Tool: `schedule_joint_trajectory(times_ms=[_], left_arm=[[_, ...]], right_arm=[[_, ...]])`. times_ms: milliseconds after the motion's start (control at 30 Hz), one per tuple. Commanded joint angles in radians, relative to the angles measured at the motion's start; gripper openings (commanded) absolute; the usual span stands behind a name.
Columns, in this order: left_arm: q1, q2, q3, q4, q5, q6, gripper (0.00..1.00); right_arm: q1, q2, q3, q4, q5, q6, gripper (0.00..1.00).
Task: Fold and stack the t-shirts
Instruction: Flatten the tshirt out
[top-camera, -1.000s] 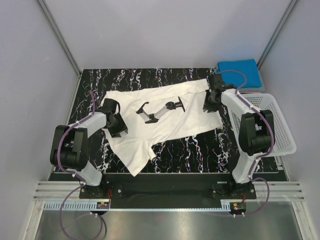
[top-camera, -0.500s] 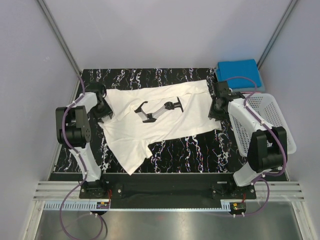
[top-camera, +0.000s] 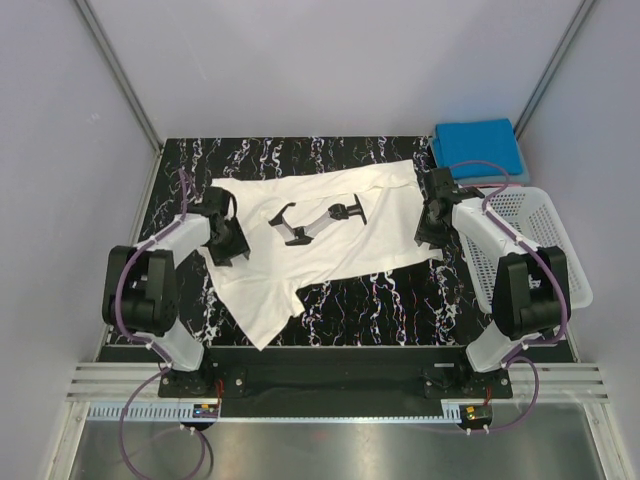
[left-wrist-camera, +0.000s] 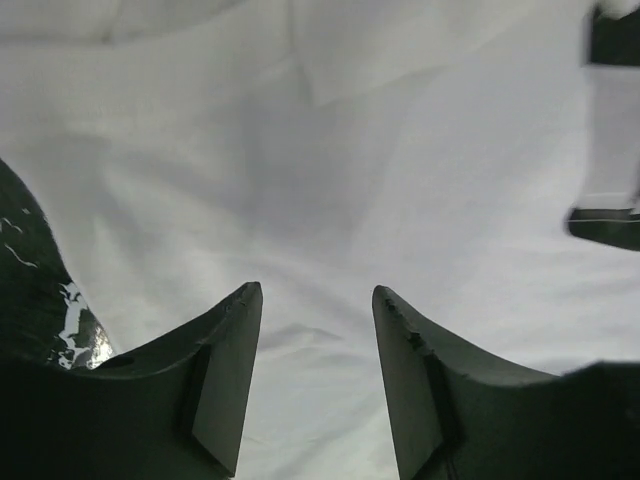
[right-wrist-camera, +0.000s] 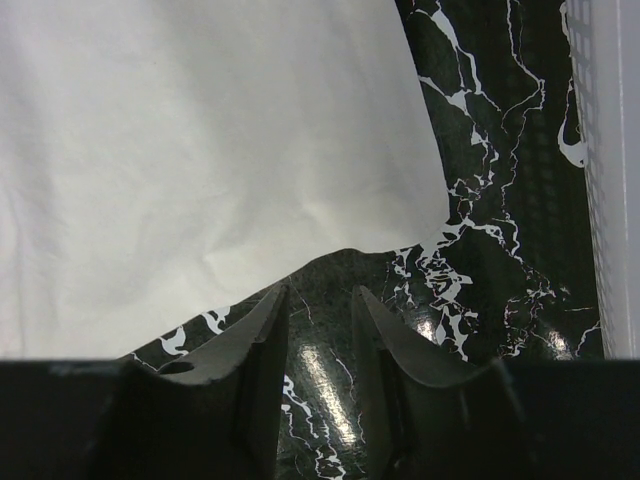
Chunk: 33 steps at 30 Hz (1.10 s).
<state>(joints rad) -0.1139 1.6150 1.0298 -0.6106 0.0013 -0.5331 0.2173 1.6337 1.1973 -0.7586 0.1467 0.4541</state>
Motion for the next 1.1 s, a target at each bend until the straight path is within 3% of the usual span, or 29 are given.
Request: schedule_joint_trajectory(times_ms=[0,67,167,300,467,600,833,1067], left_arm=[[0.006,0.087,-0.039,0.040,0.027,-0.047,0.53],[0.006,0.133,-0.013,0.002,0.000,-0.038,0.53],[0.016,0.177,0.025,-0.064,-0.177,-0.015,0.54],[0.133,0.215,0.110,-0.112,-0.288,0.010,0.55],[0.171,0.231,0.197,-0.143,-0.264,0.047,0.56],[0.154,0.221,0.223,-0.147,-0.127,0.091,0.58],[0.079,0.117,0.283,-0.245,-0.314,0.127,0.63],[0.066,0.077,0.143,-0.181,-0.210,0.059,0.63]], right_arm=[[0.008,-0.009,0.008,0.016,0.027,0.017,0.39],[0.008,-0.020,0.008,0.012,0.027,0.017,0.39],[0.008,-0.031,0.005,-0.005,0.043,0.018,0.39],[0.008,-0.064,-0.008,-0.031,0.086,0.017,0.40],[0.008,-0.052,-0.044,-0.016,0.076,0.012,0.40],[0.022,-0.035,-0.068,0.019,0.012,0.021,0.39],[0.074,-0.083,-0.160,0.044,-0.033,0.093,0.41],[0.096,-0.060,-0.242,0.125,-0.050,0.123,0.40]])
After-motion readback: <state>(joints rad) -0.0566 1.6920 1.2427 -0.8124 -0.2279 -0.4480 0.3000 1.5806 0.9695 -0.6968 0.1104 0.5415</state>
